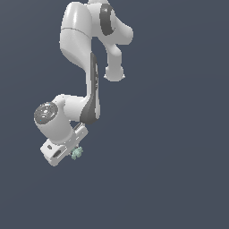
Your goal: Pick up the object and move it to a goal position.
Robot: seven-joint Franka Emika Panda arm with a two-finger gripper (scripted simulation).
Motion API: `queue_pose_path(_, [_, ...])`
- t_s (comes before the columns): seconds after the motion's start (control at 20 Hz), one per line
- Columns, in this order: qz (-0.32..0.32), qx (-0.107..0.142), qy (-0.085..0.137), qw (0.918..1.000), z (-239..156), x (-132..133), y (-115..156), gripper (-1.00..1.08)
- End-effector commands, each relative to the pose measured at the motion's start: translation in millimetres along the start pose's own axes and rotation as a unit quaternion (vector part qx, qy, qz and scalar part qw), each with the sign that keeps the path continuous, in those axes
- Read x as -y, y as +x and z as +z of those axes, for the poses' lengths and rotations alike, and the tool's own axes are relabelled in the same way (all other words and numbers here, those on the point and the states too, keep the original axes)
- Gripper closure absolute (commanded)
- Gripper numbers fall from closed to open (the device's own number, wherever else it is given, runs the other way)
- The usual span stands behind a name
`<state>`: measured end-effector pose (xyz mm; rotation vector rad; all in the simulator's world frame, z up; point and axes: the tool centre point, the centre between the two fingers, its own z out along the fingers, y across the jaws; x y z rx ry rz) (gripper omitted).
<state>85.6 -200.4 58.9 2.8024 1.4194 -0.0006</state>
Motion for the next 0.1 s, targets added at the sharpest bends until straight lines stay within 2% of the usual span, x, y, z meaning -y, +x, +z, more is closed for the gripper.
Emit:
queue_pose_path(0.0, [-0.001,0.000,0.000,1.0000,-0.3,-2.2,-1.1,1.08])
queue_pose_path(0.05, [-0.001,0.000,0.000,1.0000,-0.3,-2.3,-1.2,1.08])
